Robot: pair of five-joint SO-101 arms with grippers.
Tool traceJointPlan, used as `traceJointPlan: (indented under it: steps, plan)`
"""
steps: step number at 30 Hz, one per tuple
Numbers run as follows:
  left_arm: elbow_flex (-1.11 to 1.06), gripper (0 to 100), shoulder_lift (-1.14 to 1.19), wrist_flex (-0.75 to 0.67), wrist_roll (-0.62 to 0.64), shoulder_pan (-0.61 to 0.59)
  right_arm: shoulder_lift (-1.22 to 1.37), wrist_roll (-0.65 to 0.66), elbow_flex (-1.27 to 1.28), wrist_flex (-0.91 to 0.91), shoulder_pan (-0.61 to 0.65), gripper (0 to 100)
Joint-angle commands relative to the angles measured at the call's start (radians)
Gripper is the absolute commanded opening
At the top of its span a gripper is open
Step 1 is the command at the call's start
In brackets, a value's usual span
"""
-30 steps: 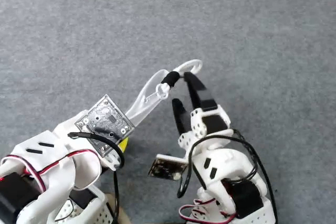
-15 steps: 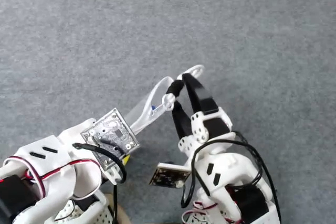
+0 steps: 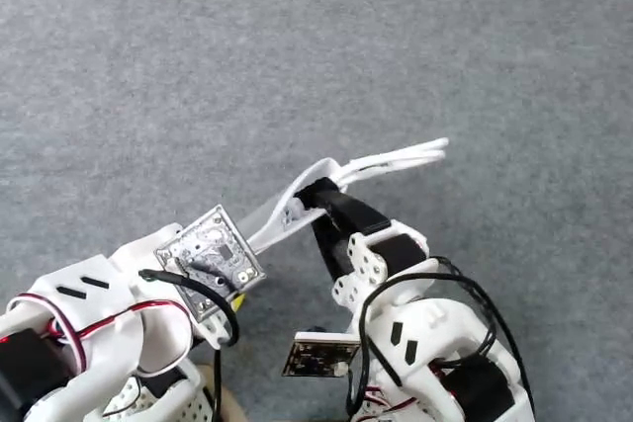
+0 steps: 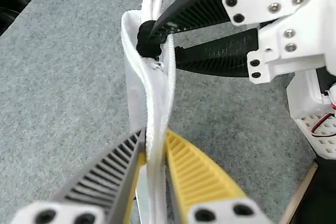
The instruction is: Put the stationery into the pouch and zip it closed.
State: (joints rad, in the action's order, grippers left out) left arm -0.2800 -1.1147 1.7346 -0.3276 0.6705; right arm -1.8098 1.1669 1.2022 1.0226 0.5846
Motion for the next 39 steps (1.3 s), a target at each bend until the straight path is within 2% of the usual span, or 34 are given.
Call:
traceJointPlan:
  steps: [1,15,20,23,30,34,39]
  plan:
    - [0.002,3,0.012,0.002,0.003,0.015,-0.14,-0.002,-0.033,0.006,0.028,4.9]
    - [0.007,3,0.006,0.009,0.003,0.013,-0.139,0.002,-0.226,0.014,0.023,5.0]
    - [0.008,3,0.005,0.009,0.003,0.013,-0.124,0.008,-0.26,0.028,-0.021,5.3]
    - [0.002,3,0.003,0.009,0.003,0.013,-0.117,0.086,-0.263,0.091,-0.038,5.7]
    - [0.002,3,0.009,0.009,0.003,0.013,-0.116,0.129,-0.266,0.244,-0.038,23.3]
    - [0.001,3,0.011,0.009,0.003,0.013,-0.116,0.129,-0.269,0.236,-0.038,24.0]
    - [0.001,3,0.011,0.009,0.003,0.013,-0.116,0.129,-0.274,0.112,-0.041,24.0]
